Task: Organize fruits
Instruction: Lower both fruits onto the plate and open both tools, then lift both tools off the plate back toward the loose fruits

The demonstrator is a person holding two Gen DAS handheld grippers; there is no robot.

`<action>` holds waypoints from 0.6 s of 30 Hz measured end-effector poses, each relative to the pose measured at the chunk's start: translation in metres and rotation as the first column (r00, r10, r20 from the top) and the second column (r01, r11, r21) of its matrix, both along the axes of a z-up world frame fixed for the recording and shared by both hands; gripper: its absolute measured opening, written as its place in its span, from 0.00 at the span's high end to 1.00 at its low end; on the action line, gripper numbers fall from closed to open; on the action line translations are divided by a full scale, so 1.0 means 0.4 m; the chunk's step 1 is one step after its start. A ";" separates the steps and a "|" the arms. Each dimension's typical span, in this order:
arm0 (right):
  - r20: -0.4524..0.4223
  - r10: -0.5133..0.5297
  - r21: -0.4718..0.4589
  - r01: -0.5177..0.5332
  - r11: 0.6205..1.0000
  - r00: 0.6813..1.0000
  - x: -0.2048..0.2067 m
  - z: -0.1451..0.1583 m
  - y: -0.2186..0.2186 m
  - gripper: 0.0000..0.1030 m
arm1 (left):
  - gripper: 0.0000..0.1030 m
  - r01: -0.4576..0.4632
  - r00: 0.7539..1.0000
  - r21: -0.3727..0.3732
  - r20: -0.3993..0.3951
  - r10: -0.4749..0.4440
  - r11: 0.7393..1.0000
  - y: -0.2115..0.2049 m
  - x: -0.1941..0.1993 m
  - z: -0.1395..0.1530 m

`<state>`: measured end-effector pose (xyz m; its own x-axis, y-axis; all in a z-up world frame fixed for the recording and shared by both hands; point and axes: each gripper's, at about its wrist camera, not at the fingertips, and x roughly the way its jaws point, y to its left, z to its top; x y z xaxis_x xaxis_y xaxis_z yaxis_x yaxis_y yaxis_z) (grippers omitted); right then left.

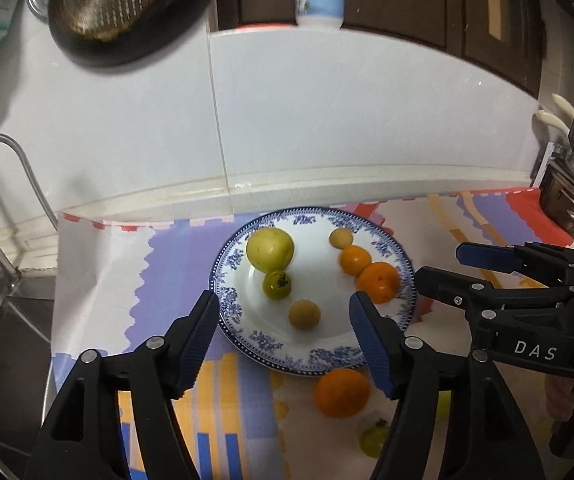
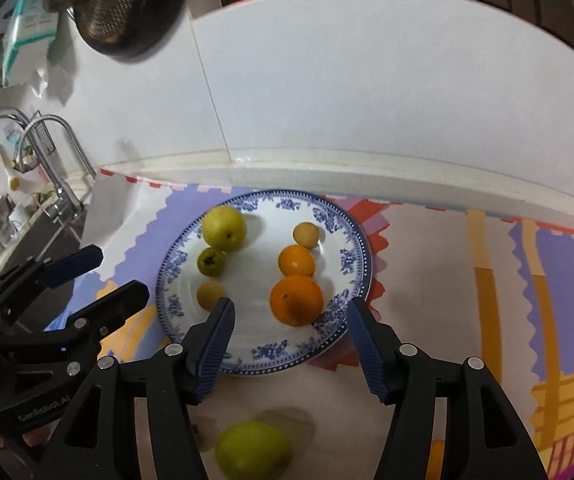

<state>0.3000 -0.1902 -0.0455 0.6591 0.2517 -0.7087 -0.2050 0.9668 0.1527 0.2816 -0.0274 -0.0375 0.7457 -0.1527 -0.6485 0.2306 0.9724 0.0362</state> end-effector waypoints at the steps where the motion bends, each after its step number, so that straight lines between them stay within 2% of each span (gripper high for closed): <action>1: 0.011 -0.001 0.001 0.001 1.000 1.000 -0.009 0.010 -0.001 0.40 | 0.32 0.000 1.000 -0.003 0.006 0.000 1.000 0.000 -0.010 0.007; 6: 0.070 -0.026 -0.023 0.028 0.999 0.997 -0.068 0.052 -0.019 0.32 | 0.29 0.010 0.999 -0.004 0.048 -0.010 1.000 -0.014 -0.065 0.040; 18: 0.130 -0.093 -0.052 0.100 0.994 0.987 -0.207 0.100 -0.092 0.31 | 0.19 0.055 0.990 0.019 0.126 -0.057 0.998 -0.067 -0.199 0.086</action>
